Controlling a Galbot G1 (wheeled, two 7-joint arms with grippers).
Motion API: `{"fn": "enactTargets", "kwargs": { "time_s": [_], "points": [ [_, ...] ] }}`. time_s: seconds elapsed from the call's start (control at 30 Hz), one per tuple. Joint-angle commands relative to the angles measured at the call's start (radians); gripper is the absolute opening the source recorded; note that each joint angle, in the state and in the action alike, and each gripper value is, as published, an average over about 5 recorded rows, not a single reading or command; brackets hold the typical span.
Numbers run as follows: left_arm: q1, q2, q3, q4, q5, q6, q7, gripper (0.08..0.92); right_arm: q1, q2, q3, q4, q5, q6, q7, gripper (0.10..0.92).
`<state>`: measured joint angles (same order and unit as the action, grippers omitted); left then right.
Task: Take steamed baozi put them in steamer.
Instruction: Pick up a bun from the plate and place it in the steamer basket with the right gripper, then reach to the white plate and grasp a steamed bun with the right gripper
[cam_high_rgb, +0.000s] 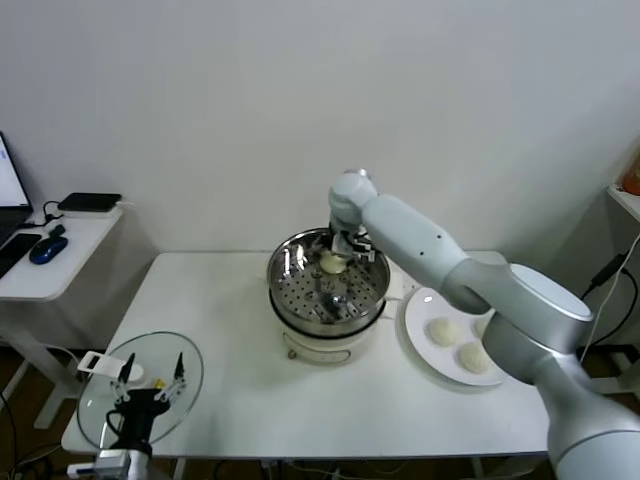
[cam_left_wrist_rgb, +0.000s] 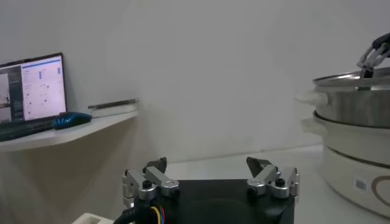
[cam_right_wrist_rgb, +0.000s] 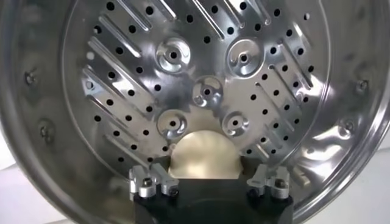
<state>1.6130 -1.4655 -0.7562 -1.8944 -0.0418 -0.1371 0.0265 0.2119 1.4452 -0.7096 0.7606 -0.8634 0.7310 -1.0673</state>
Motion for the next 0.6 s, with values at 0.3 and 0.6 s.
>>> {"fn": "enactTargets", "kwargs": {
  "time_s": [0.3, 0.6],
  "points": [
    [0.008, -0.008, -0.007, -0.012, 0.008, 0.008, 0.001, 0.823, 0.19, -0.132, -0.2, 0.163, 0.444, -0.016, -0.153, 0.823],
    [0.003, -0.02, 0.003, -0.035, 0.031, 0.02, 0.002, 0.823, 0.477, -0.413, -0.483, 0.297, 0.88, -0.159, -0.205, 0.823]
  ]
}}
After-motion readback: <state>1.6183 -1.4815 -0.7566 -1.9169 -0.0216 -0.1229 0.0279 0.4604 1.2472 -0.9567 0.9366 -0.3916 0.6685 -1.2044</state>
